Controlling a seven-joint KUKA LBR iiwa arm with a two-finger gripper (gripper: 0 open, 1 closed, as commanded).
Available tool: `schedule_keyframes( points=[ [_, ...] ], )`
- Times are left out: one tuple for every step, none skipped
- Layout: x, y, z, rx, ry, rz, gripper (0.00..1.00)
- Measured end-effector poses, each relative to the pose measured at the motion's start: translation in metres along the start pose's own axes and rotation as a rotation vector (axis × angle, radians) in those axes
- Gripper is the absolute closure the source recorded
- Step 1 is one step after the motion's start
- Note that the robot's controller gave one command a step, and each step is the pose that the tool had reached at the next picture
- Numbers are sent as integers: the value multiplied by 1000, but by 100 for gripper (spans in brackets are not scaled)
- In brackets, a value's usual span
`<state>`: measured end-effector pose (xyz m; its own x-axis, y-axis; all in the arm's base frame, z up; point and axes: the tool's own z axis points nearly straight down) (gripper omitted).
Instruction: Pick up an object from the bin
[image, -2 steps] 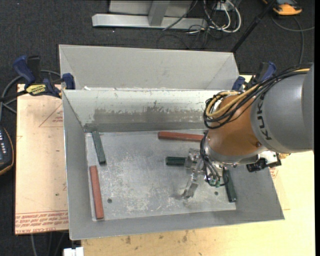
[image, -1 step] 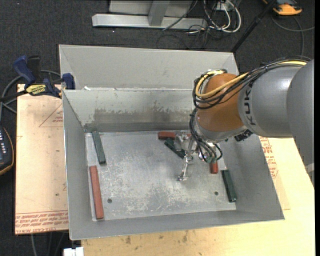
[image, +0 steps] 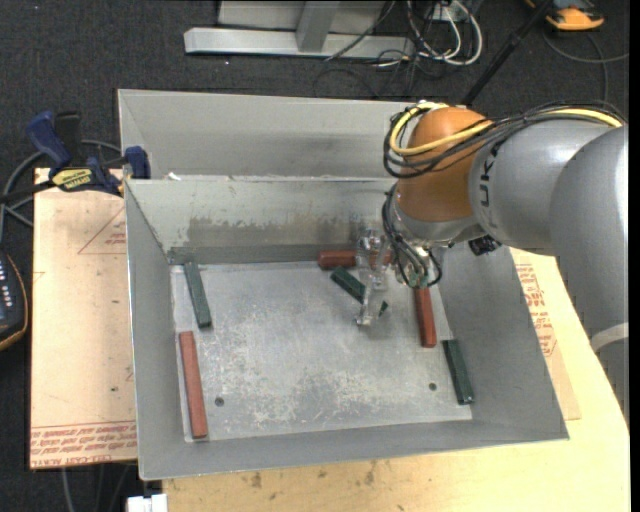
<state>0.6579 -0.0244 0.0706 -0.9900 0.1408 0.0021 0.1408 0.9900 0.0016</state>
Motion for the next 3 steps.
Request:
schedule_keyframes(
  points=[
    [45, 0, -99, 0, -11, -82, 0],
    [21, -16, 3, 0, -3, -41, 0],
    [20, -15, -1, 0, -6, -41, 100]
  ],
)
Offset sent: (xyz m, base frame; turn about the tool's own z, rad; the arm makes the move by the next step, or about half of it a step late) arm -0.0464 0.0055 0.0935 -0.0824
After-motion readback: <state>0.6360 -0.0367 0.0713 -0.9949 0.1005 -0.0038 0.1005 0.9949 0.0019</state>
